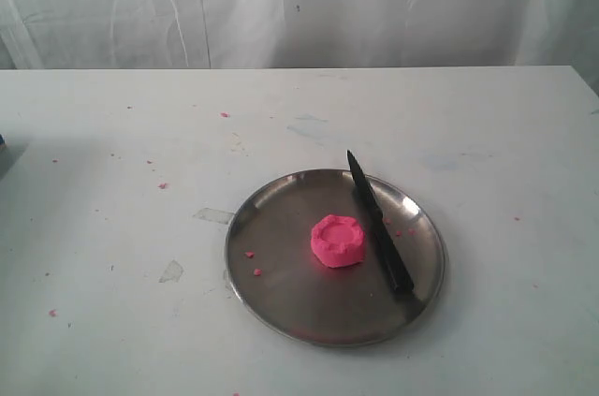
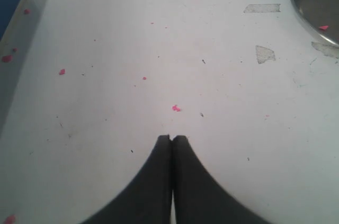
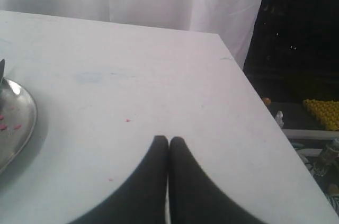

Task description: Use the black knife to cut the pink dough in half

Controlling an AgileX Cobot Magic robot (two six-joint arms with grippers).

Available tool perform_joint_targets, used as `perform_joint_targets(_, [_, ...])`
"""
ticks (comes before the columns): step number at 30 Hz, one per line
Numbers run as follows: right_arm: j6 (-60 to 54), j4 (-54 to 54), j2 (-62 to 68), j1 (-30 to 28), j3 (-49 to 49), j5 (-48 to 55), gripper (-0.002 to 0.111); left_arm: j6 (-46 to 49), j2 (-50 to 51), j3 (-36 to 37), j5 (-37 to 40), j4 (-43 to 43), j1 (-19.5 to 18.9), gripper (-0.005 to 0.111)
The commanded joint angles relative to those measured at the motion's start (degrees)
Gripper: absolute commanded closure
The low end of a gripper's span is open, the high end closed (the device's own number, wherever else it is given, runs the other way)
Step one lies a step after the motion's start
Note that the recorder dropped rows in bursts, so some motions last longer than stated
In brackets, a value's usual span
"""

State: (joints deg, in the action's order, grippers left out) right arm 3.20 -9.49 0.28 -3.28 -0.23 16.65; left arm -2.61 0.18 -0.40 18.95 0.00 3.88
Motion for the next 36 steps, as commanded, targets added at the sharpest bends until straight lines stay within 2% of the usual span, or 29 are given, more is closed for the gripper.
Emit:
perform_joint_targets(1, [-0.68, -0.71, -0.28, -0.14, 0.23, -3.47, 0.108, 0.03, -0.18, 0.4, 0.41, 0.0, 0.17, 0.107])
perform_joint_targets(10, [-0.68, -0.71, -0.28, -0.14, 0.23, -5.15, 0.108, 0.03, -0.18, 0.4, 0.41, 0.0, 0.17, 0.107])
perform_joint_targets(16, [0.22, -0.5, -0.28, -0.14, 0.23, -13.92, 0.108, 0.03, -0.18, 0.4, 0.41, 0.0, 0.17, 0.107])
perform_joint_targets(18, [4.08, 0.94, -0.28, -0.14, 0.23, -18.64, 0.108, 0.03, -0.18, 0.4, 0.41, 0.0, 0.17, 0.107])
perform_joint_targets(22, [19.2, 4.88, -0.28, -0.14, 0.23, -27.2, 0.108, 0.03, -0.18, 0.4, 0.41, 0.0, 0.17, 0.107])
perform_joint_targets(25, [20.96, 4.88, -0.28, -0.14, 0.23, -31.49, 0.108, 0.03, -0.18, 0.4, 0.41, 0.0, 0.17, 0.107])
perform_joint_targets(29, [26.89, 4.97, -0.28, -0.14, 0.23, -30.63, 0.108, 0.03, -0.18, 0.4, 0.41, 0.0, 0.17, 0.107])
perform_joint_targets(32, [31.1, 4.97, -0.28, -0.06, 0.23, -24.1, 0.108, 0.03, -0.18, 0.4, 0.41, 0.0, 0.17, 0.107])
perform_joint_targets(36, [30.53, 4.58, -0.28, -0.06, 0.23, -14.94, 0.108, 0.03, -0.18, 0.4, 0.41, 0.0, 0.17, 0.107])
